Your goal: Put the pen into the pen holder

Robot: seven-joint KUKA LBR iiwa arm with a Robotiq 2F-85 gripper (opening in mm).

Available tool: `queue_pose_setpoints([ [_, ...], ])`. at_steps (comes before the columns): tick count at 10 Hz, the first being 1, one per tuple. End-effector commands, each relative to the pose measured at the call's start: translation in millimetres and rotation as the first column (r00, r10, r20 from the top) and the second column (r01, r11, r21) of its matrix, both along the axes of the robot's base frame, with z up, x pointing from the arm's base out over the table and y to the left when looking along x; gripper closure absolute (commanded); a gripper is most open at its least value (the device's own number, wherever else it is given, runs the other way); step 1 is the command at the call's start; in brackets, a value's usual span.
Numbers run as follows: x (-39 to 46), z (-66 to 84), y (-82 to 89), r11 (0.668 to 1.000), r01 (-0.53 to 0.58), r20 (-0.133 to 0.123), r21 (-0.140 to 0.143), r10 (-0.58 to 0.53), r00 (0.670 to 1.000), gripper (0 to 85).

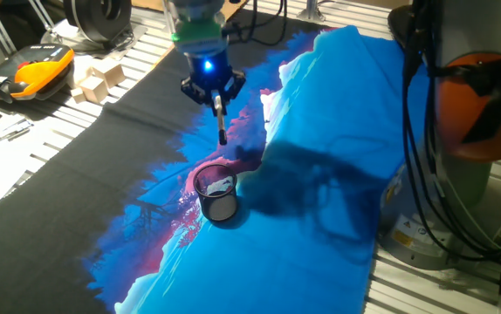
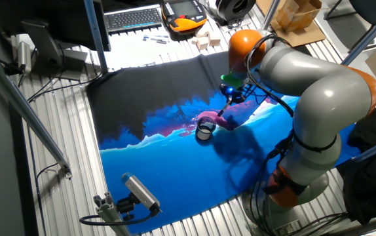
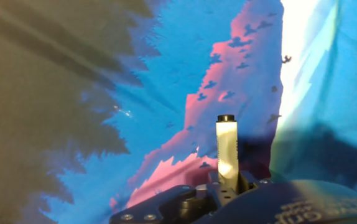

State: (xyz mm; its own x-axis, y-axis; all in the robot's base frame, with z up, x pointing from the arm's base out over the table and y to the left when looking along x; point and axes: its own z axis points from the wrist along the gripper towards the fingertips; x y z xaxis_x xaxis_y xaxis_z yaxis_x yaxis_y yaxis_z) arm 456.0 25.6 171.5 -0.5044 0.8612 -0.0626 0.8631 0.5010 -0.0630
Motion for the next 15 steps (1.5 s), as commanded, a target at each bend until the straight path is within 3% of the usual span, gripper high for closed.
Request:
queue_pose_setpoints([
  [1,-2.0,-1.3,2.2,1.000,0.011,0.002,-0.009,-0.011,1.000,85.0],
  [2,-5.5,-4.1,6.3,0.999,0.025,0.000,-0.044,-0.025,1.000,85.0],
  [4,-10.0,-7.2,11.1,0.997,0.036,-0.002,-0.068,-0.036,0.999,85.0],
  [9,-8.7,-7.8,10.6,0.998,0.007,0.003,-0.059,-0.007,1.000,85.0],
  [10,-8.7,-7.8,10.6,0.999,-0.020,0.003,-0.041,0.020,1.000,85.0],
  [15,-8.7,-7.8,10.6,0.996,-0.017,0.010,-0.085,0.018,1.000,85.0],
])
